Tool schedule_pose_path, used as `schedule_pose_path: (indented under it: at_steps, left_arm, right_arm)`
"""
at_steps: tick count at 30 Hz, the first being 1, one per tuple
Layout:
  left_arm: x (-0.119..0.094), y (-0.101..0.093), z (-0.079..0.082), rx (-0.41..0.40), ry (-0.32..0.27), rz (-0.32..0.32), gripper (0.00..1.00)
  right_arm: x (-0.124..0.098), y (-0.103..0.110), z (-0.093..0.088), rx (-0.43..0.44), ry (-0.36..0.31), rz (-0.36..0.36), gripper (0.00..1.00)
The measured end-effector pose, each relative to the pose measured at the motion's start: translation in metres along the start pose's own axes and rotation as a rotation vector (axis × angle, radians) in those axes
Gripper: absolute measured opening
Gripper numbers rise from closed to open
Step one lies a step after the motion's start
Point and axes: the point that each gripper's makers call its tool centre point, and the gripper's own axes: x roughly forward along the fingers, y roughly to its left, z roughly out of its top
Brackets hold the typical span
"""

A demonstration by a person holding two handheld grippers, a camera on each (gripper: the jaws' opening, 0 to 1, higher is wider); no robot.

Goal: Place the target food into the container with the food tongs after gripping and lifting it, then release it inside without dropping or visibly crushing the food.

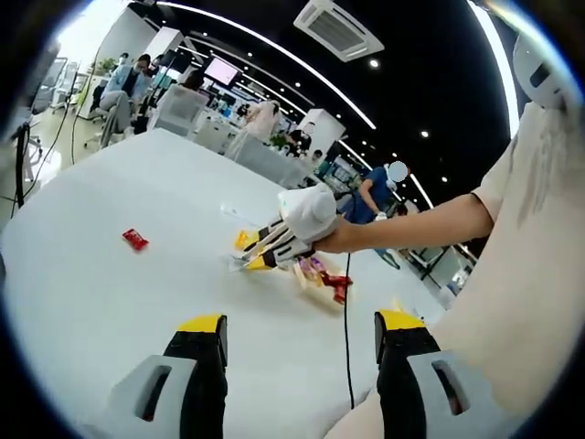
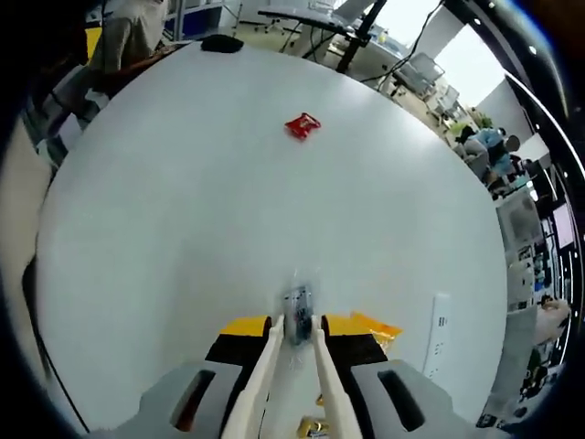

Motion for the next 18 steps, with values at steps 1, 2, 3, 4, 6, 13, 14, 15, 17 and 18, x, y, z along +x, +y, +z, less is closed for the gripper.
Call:
schedule_pose_path:
  at_steps: [1,2,3,4,6,13,14,15,17,18]
  left_arm:
    - [0.0,0.0,0.0,0.0,0.0,-0.001,0.65]
    - [0.001,0.0,0.0,0.001,0.0,-0.002,0.65]
    - [0.001,-0.001,0.0,0.002,0.002,-0.003,0.65]
    - [0.002,-0.001,0.0,0.004,0.002,-0.005,0.65]
    - [0.003,-0.003,0.001,0.006,0.003,-0.009,0.65]
    - [0.005,-0.008,0.002,0.016,0.002,-0.018,0.65]
    - [0.005,-0.008,0.002,0.016,0.002,-0.018,0.65]
    - [0.005,-0.009,0.002,0.017,0.002,-0.019,0.65]
    - [0.004,-0.01,0.002,0.018,0.0,-0.018,0.65]
    - [0.004,-0.011,0.002,0.018,-0.001,-0.018,0.65]
  right_arm:
    - [-0.002,-0.001,0.001,0.009,-0.006,-0.002,0.21]
    - [-0.004,-0.002,0.002,0.023,-0.012,-0.003,0.21]
    - [-0.006,-0.004,0.003,0.033,-0.019,-0.009,0.21]
    - [-0.008,-0.006,0.004,0.045,-0.026,-0.016,0.21]
    - [-0.012,-0.008,0.005,0.055,-0.032,-0.019,0.21]
    - [-0.018,-0.008,0.002,0.082,-0.034,-0.019,0.19]
    - [-0.019,-0.008,0.001,0.088,-0.033,-0.019,0.19]
    - [-0.019,-0.007,0.0,0.091,-0.033,-0.019,0.19]
    - [-0.022,-0.007,0.0,0.101,-0.035,-0.021,0.19]
    - [-0.024,-0.007,0.0,0.099,-0.035,-0.024,0.19]
